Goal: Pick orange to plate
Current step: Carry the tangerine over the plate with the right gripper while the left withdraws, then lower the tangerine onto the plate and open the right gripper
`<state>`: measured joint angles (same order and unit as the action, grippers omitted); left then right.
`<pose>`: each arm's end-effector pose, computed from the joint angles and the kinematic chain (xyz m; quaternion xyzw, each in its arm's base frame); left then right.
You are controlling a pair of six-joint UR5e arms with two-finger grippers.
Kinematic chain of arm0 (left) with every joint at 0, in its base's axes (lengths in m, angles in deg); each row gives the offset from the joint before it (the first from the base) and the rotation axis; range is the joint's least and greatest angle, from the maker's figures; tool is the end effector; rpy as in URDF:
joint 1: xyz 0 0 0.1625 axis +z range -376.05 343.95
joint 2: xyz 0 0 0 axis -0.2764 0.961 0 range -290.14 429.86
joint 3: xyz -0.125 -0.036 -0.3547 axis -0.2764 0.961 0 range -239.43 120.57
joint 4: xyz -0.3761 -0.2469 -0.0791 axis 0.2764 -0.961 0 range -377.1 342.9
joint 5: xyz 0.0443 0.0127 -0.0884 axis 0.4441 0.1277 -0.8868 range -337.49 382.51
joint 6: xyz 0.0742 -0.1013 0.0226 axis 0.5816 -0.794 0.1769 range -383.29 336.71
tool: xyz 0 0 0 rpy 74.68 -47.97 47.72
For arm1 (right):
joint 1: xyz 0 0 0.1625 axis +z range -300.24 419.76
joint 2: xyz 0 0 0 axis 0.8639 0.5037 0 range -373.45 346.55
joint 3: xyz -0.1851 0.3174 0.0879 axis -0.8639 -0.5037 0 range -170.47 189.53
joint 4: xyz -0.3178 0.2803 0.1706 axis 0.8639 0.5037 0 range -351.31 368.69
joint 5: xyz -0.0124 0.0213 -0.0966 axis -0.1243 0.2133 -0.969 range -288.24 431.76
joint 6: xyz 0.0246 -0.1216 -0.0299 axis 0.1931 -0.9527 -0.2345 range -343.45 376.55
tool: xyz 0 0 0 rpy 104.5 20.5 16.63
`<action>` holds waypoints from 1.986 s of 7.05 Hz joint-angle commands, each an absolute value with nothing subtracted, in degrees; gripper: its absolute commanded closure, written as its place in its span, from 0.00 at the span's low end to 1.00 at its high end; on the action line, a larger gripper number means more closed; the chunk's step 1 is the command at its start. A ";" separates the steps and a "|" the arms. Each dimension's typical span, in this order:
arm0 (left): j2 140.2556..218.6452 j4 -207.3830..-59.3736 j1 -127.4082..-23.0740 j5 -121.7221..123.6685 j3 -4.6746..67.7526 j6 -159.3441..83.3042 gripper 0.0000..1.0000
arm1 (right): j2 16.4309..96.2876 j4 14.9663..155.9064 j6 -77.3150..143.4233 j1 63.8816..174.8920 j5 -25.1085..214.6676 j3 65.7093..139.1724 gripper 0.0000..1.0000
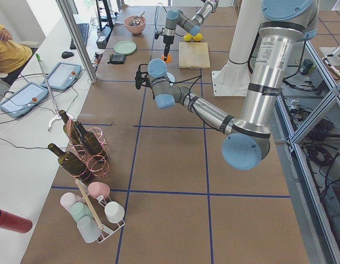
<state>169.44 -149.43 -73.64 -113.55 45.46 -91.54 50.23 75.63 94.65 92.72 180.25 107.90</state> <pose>0.2764 -0.5129 0.2973 0.0721 0.5985 -0.0315 0.7973 -0.5219 -0.4492 0.2328 0.0519 -0.4942 0.0816 0.8639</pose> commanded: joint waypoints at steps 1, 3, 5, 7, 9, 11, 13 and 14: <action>166.62 -149.46 -75.81 -114.87 45.51 -87.27 0.25 | 42.83 75.75 99.69 88.16 175.05 102.91 0.92; 166.71 -149.55 -75.64 -114.78 45.25 -87.27 0.23 | 35.19 75.75 99.70 88.06 174.42 93.68 0.92; 166.89 -149.55 -75.55 -114.78 45.07 -87.36 0.23 | 34.98 75.84 99.61 88.06 172.05 92.42 0.92; 166.89 -149.55 -75.55 -114.78 45.07 -87.36 0.23 | 34.11 76.01 99.61 88.06 170.03 91.63 0.89; 166.89 -149.55 -75.55 -114.87 44.98 -87.36 0.22 | 33.23 75.93 99.17 87.97 168.70 90.05 0.80; 166.89 -149.55 -75.46 -114.78 44.81 -87.27 0.22 | 33.31 75.93 98.73 87.71 168.70 89.78 0.66; 166.89 -149.55 -75.46 -114.78 44.72 -87.27 0.22 | 33.31 76.01 98.82 87.35 168.70 89.52 0.28; 166.97 -149.55 -75.46 -114.87 44.81 -87.27 0.22 | 33.05 77.14 98.82 87.35 168.70 89.51 0.00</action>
<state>166.91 -149.55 -75.46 -114.80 44.78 -87.27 33.24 76.24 98.78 87.43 168.70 89.60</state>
